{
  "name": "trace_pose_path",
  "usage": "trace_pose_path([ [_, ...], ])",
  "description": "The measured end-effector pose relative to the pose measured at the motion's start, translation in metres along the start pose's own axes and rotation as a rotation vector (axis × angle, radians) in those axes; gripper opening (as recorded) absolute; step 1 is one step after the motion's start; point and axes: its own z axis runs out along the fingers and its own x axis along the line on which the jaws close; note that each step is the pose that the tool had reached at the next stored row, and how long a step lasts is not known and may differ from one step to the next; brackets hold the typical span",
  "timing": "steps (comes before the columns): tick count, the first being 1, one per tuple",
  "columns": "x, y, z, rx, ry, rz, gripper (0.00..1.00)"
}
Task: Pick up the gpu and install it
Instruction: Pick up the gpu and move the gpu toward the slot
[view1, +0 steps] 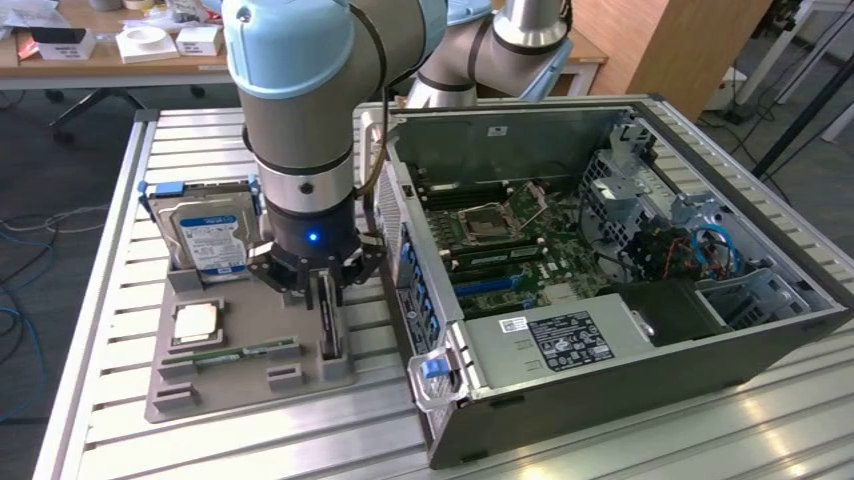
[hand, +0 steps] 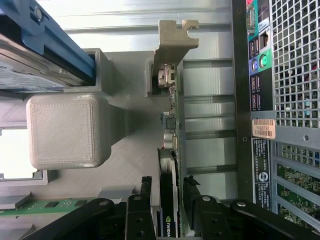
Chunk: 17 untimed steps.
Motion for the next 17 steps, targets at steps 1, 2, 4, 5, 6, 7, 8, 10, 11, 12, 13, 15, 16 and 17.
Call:
trace_pose_path([
  [1, 0.0, 0.0, 0.0, 0.0, 0.0, 0.0, 0.39],
  [2, 0.0, 0.0, 0.0, 0.0, 0.0, 0.0, 0.39],
  [4, 0.0, 0.0, 0.0, 0.0, 0.0001, 0.0, 0.39],
  [5, 0.0, 0.0, 0.0, 0.0, 0.0, 0.0, 0.39],
  [6, 0.0, -0.0001, 0.0002, 0.0001, 0.0001, 0.0, 0.39],
  [7, 0.0, -0.0001, 0.0002, 0.0001, 0.0001, 0.0, 0.39],
  [8, 0.0001, 0.0, 0.0002, 0.0001, 0.0001, 0.0, 0.39],
  [10, 0.0, 0.0, 0.0003, 0.0, 0.0, 0.0, 0.39],
  [11, 0.0, 0.0, 0.0003, 0.0, 0.0, 0.0, 0.39],
  [12, 0.0, 0.0, 0.0003, 0.0, 0.0, 0.0, 0.39],
  [13, 0.0, 0.0, 0.0003, 0.0, 0.0, 0.0, 0.39],
  [15, 0.0, 0.0, 0.0002, 0.0, 0.0001, 0.0, 0.39],
  [16, 0.0, 0.0, 0.0003, 0.0, 0.0, 0.0, 0.39],
  [17, 0.0, 0.0, 0.0003, 0.0, 0.0, 0.0, 0.37],
])
